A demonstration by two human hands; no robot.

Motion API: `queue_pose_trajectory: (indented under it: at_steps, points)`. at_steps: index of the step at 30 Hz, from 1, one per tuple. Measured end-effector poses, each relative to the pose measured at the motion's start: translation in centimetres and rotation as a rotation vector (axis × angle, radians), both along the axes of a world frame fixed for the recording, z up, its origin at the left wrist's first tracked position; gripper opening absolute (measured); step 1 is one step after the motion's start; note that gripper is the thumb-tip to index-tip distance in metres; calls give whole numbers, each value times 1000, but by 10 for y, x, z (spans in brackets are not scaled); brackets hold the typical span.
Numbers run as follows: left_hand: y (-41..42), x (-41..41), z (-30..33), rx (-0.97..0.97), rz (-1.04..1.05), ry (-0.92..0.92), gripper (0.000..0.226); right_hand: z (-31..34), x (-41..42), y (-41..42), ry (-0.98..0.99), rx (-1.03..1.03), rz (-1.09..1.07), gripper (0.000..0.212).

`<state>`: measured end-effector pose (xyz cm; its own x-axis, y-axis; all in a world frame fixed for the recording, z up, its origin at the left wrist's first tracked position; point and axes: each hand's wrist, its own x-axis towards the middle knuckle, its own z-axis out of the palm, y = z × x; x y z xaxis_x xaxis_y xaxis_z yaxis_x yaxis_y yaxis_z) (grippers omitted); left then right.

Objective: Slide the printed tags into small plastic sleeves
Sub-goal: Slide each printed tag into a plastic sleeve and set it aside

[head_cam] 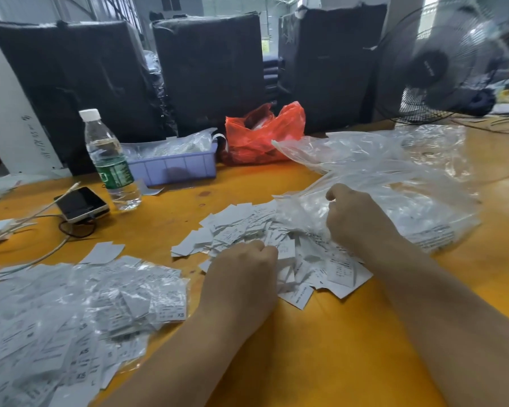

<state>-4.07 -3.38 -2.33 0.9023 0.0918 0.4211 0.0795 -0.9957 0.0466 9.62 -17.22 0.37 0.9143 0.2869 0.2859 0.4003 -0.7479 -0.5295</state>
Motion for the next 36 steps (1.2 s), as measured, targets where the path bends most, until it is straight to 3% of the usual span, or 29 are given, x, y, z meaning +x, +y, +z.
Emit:
queue_pose_trajectory:
  at_steps: [5,9,16,19,25,32,36]
  points:
    - [1,-4,-1,-62,-74,-176,39,-8,10,-9,61,-160,-80,25]
    - [5,-16,0,-91,-66,-197,11,-12,14,-9,123,-263,-112,17]
    - [7,-16,0,-176,-81,-192,21,-11,19,-9,58,-349,-205,46]
    - [6,-17,1,-224,-95,-186,27,-11,20,-14,156,-238,-170,45]
    - [1,-19,3,-262,-181,-210,26,-7,16,-13,53,-136,-159,23]
    - [3,-16,0,-274,-142,-282,19,-4,19,-14,-96,-1,-173,44]
    - [5,-15,0,-273,-128,-285,11,-2,19,-15,-121,-16,-173,37]
